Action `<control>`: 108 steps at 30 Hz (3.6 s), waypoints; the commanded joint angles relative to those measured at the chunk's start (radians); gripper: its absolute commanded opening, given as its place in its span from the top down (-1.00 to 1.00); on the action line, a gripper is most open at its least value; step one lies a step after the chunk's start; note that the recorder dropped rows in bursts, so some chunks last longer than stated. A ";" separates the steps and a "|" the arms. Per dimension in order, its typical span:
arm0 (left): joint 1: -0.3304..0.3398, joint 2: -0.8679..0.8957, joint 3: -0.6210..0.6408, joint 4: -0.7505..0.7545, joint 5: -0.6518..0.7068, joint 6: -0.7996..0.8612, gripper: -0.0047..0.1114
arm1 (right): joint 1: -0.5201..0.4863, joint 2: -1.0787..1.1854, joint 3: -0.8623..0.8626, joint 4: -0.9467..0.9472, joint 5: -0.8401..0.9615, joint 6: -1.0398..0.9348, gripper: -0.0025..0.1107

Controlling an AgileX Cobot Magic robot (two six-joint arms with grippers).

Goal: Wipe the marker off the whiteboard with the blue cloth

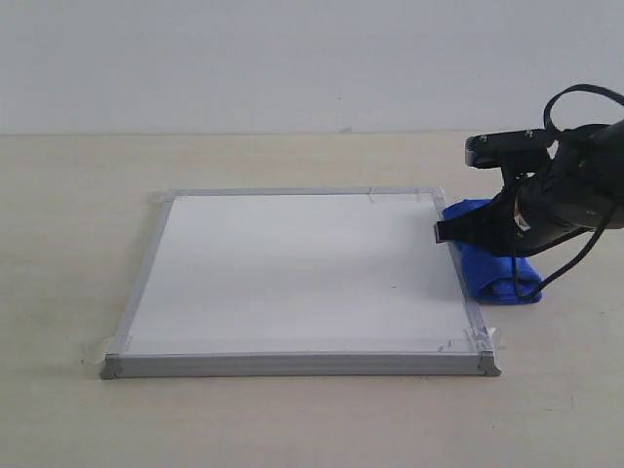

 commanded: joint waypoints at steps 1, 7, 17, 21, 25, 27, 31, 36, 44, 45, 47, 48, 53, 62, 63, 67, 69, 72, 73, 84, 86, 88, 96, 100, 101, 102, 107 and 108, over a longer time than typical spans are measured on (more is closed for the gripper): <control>0.001 -0.004 -0.003 -0.007 -0.013 0.002 0.84 | -0.001 0.013 0.003 -0.008 0.002 -0.005 0.93; 0.001 -0.004 -0.003 -0.007 -0.013 0.002 0.84 | -0.001 0.013 0.011 -0.008 0.021 -0.002 0.93; 0.001 -0.004 -0.003 -0.007 -0.013 0.002 0.84 | -0.001 -0.170 0.016 -0.008 0.043 -0.001 0.93; 0.001 -0.004 -0.003 -0.007 -0.013 0.002 0.84 | -0.001 -0.273 0.068 -0.008 0.052 0.008 0.93; 0.001 -0.004 -0.003 -0.007 -0.013 0.002 0.84 | 0.001 -0.384 0.183 0.061 -0.098 0.081 0.93; 0.001 -0.004 -0.003 -0.007 -0.013 0.002 0.84 | 0.001 -0.440 0.267 0.079 -0.264 0.116 0.93; 0.001 -0.004 -0.003 -0.007 -0.013 0.002 0.84 | 0.001 -0.519 0.402 0.075 -0.563 0.127 0.93; 0.001 -0.004 -0.003 -0.007 -0.013 0.002 0.84 | 0.001 -0.585 0.557 0.068 -0.761 0.136 0.93; 0.001 -0.004 -0.003 -0.007 -0.013 0.002 0.84 | 0.001 -0.595 0.607 0.068 -0.766 0.136 0.93; 0.001 -0.004 -0.003 -0.007 -0.013 0.002 0.84 | 0.001 -0.595 0.607 0.068 -0.766 0.136 0.93; 0.001 -0.004 -0.003 -0.007 -0.013 0.002 0.84 | -0.001 -0.595 0.607 0.068 -0.763 0.136 0.93; 0.001 -0.004 -0.003 -0.007 -0.013 0.002 0.84 | -0.001 -0.595 0.607 0.068 -0.761 0.136 0.93; 0.001 -0.004 -0.003 -0.007 -0.013 0.002 0.84 | -0.001 -0.595 0.607 0.120 -0.757 0.136 0.93; 0.001 -0.004 -0.003 -0.007 -0.013 0.002 0.84 | -0.001 -0.596 0.607 0.073 -0.721 0.140 0.93; 0.001 -0.004 -0.003 -0.007 -0.013 0.002 0.84 | -0.001 -0.606 0.607 0.056 -0.704 0.146 0.93; 0.001 -0.004 -0.003 -0.007 -0.013 0.002 0.84 | 0.044 -0.709 0.607 0.034 -0.575 0.157 0.93; 0.001 -0.004 -0.003 -0.007 -0.013 0.002 0.84 | 0.088 -0.791 0.607 0.034 -0.478 0.177 0.93; 0.001 -0.004 -0.003 -0.007 -0.013 0.002 0.84 | 0.159 -0.935 0.607 0.034 -0.334 0.183 0.93; 0.001 -0.004 -0.003 -0.007 -0.013 0.002 0.84 | 0.175 -0.977 0.609 0.034 -0.288 0.183 0.93; 0.001 -0.004 -0.003 -0.007 -0.013 0.002 0.84 | 0.220 -1.502 0.785 0.034 -0.234 0.183 0.93; 0.001 -0.004 -0.003 -0.007 -0.013 0.002 0.84 | 0.220 -1.563 0.815 0.034 -0.232 0.183 0.93; 0.001 -0.004 -0.003 -0.007 -0.013 0.002 0.84 | 0.220 -1.632 0.844 0.034 -0.232 0.176 0.93; 0.001 -0.004 -0.003 -0.007 -0.013 0.002 0.84 | 0.220 -1.806 0.933 0.034 -0.220 0.171 0.93; 0.001 -0.004 -0.003 -0.007 -0.013 0.002 0.84 | 0.220 -1.804 0.937 0.034 -0.207 0.171 0.93; 0.001 -0.004 -0.003 -0.007 -0.013 0.002 0.84 | 0.220 -1.804 0.937 0.034 -0.207 0.171 0.93; 0.001 -0.004 -0.003 -0.007 -0.013 0.002 0.84 | 0.220 -1.804 0.937 0.034 -0.207 0.171 0.93; 0.001 -0.004 -0.003 -0.007 -0.013 0.002 0.84 | 0.220 -1.804 0.937 0.199 -0.180 0.030 0.93; 0.001 -0.004 -0.003 -0.007 -0.013 0.002 0.84 | 0.220 -1.804 0.937 0.314 -0.167 -0.093 0.93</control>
